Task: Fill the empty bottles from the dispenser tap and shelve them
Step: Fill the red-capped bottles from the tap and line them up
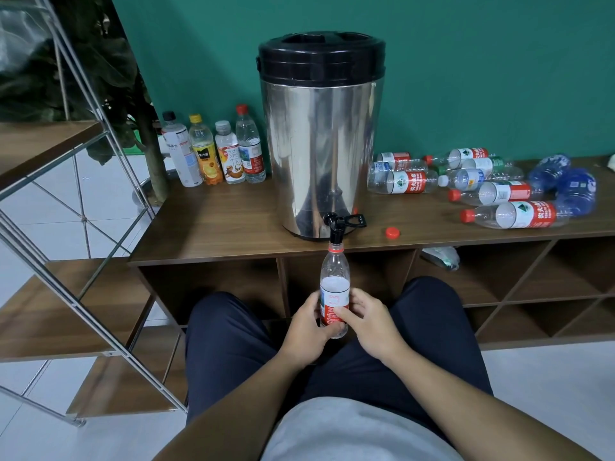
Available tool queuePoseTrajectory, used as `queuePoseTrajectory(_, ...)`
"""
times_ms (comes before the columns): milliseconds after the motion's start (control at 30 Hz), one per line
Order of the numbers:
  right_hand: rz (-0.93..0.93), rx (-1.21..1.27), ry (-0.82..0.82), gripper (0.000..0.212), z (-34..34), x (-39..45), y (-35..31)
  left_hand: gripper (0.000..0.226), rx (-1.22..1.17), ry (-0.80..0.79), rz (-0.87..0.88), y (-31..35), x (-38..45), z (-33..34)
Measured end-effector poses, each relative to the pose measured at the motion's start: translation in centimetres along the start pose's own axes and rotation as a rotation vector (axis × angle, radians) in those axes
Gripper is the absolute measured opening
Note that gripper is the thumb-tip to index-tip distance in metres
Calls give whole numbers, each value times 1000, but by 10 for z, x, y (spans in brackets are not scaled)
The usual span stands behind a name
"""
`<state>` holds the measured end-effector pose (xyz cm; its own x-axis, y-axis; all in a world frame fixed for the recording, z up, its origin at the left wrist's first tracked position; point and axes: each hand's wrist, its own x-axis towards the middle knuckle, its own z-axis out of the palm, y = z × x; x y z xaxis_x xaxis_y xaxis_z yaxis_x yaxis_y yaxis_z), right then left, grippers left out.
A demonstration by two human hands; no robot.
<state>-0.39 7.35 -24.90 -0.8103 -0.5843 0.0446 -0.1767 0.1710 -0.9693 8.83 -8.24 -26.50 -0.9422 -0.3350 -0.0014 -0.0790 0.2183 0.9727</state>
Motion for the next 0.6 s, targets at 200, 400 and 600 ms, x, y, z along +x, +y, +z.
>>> queuePoseTrajectory(200,-4,9,1,36,0,0,1,68,-7,-1,2,0,1,1)
queuePoseTrajectory(400,-4,-7,6,37,1,1,2,70,3,-3,-1,-2,1,0)
queuePoseTrajectory(600,1,-1,3,38,1,2,3,69,8,-8,-7,-2,1,0)
